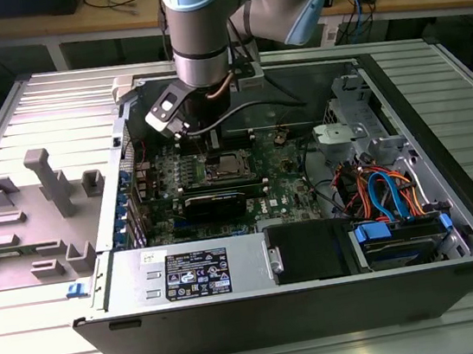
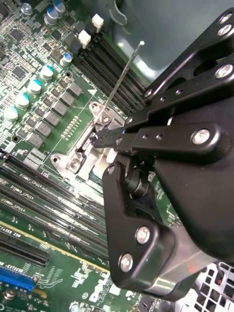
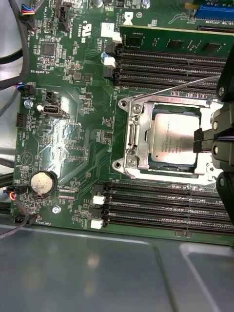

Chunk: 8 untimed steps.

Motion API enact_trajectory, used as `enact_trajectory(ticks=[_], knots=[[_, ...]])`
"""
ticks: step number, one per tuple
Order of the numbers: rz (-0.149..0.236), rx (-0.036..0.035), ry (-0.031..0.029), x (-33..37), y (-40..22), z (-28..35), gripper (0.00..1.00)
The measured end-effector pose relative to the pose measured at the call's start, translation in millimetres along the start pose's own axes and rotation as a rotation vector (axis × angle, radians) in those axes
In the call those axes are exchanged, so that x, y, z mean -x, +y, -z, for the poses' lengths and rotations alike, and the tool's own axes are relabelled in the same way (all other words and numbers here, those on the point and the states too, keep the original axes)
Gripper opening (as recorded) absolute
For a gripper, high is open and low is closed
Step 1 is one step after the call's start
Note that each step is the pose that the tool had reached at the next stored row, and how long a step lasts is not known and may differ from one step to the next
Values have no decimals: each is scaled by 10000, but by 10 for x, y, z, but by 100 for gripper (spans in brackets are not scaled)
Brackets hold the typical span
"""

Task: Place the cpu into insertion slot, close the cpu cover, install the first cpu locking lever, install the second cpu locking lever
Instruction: 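Close the cpu cover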

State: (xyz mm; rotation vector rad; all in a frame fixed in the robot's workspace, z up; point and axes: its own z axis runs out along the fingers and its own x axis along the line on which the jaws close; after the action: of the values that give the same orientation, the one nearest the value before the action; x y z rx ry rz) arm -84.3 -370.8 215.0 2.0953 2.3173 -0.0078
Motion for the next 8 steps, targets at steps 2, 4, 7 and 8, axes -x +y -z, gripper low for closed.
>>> enact_trajectory(ticks=[2, 4, 7, 8], knots=[[-1, -1, -1, 11, 100, -1, 11], [0, -1, -1, 20, 197, -3, 11], [-1, -2, -2, 25, 239, -3, 11], [0, -2, -1, 25, 245, -3, 11]])
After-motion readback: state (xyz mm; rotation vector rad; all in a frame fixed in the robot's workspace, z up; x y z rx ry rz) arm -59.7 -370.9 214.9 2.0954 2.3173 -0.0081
